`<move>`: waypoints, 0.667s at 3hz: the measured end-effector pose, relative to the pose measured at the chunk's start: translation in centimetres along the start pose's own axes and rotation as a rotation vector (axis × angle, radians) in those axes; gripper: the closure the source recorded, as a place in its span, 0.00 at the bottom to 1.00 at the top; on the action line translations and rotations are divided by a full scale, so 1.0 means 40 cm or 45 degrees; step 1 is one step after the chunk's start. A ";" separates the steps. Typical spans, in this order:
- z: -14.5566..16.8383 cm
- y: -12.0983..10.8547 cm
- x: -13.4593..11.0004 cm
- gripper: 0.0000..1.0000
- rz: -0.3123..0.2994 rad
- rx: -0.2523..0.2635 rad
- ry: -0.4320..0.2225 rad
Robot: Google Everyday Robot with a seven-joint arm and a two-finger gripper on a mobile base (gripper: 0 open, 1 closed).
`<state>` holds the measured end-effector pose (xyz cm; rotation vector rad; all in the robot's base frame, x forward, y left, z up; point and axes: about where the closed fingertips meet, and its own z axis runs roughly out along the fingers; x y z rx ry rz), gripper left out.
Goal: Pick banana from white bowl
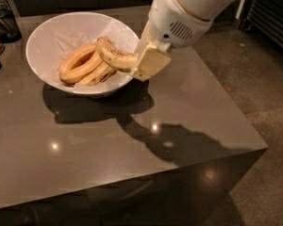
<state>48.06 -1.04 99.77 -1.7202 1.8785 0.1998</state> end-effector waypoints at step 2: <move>-0.017 0.124 0.034 1.00 0.036 -0.021 0.025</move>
Offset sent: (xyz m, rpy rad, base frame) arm -0.0398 -0.0052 -0.0100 -0.0022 0.0234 -0.0174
